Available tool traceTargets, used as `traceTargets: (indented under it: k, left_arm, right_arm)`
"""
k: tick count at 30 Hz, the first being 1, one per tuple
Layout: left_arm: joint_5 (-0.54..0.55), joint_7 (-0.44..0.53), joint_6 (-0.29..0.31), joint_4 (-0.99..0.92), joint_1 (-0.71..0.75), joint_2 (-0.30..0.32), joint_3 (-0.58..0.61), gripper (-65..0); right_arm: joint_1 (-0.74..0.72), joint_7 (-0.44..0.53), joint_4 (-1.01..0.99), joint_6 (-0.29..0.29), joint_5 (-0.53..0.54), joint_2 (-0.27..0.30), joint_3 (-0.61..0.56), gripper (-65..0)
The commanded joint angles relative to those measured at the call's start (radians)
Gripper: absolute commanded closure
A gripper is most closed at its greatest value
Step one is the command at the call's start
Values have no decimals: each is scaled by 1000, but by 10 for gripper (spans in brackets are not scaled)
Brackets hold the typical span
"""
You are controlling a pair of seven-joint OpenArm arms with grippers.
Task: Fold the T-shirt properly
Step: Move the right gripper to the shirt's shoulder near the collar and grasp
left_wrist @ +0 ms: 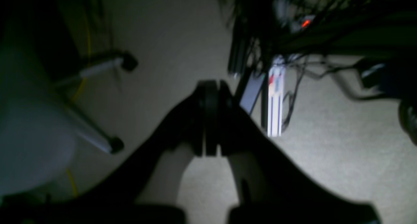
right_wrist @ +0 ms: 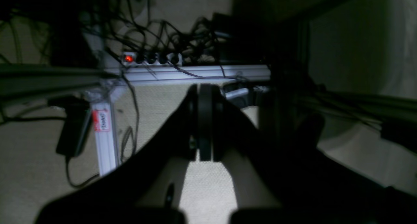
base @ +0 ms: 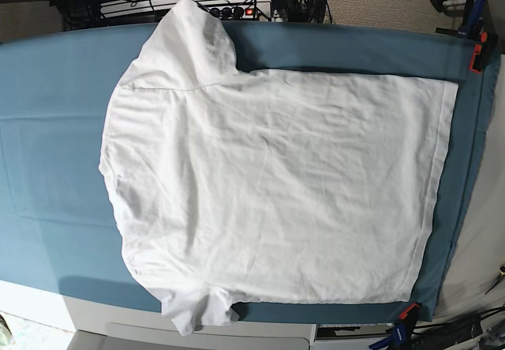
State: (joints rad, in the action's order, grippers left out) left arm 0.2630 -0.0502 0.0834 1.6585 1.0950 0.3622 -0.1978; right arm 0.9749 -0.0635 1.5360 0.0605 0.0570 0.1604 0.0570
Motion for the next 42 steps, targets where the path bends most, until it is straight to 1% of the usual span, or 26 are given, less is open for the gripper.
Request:
traceTargets:
  k: [1,5,8,12,14,15,16,18,20,22,23,24,25,27,29,30,33,35,42]
  left_arm:
    - [3,16,19,56,42,6,-21,0]
    - [4,-9,111,220,107,7,-73,0]
    - [23,-47,174,300,129,7,-105,0]
    - [88,-74,224,334,129,7,-137,0]
    - [90,-74,256,339,129,7,-146,0]
    - [90,-74,262,342,129,7,-148,0]
    - [90,-73,278,346,127,7,-148,0]
    - [90,-73,311,353,117,6,-148,0]
    - [89,-73,336,360,100,6,-148,0]
    - [89,-73,364,364,80,6,-148,0]
    - [89,-73,375,364,69,6,-148,0]
    - [89,-73,389,365,58,7,-148,0]
    - [89,-74,400,365,47,7,-148,0]
    - [89,-73,418,365,30,6,-148,0]
    - [89,-74,443,365,16,6,-148,0]
    - [89,-72,453,365,12,6,-148,-11]
    - [89,-73,485,365,-2,6,-148,-128]
    - [89,-73,499,364,-10,6,-148,-172]
    - [89,-74,498,364,-15,6,-148,-174]
  right_arm:
    - [37,18,51,3,3,6,4,0]
    - [106,17,201,4,21,6,4,0]
    - [135,1,301,8,124,-3,40,0]
    - [137,-66,416,7,238,-23,159,0]
    - [139,-94,468,6,301,-22,232,0]
    - [139,-103,492,3,336,-23,270,0]
    - [139,-116,515,-6,381,-22,307,0]
    - [138,-144,557,-63,500,-23,379,0]
    - [133,-188,591,-150,646,-24,438,0]
    - [113,-250,606,-280,789,-41,489,0]
    - [96,-291,606,-357,871,-53,511,0]
    - [77,-343,606,-422,951,-66,530,0]
    - [58,-397,606,-474,1029,-80,545,0]
    - [28,-478,606,-553,1159,-106,559,0]
    - [16,-515,606,-593,1228,-127,557,0]
    - [13,-521,606,-595,1243,-135,556,0]
    - [3,-525,606,-594,1248,-150,556,0]
    - [-3,-520,606,-594,1223,-150,556,0]
    - [-31,-480,606,-595,1062,-150,556,0]
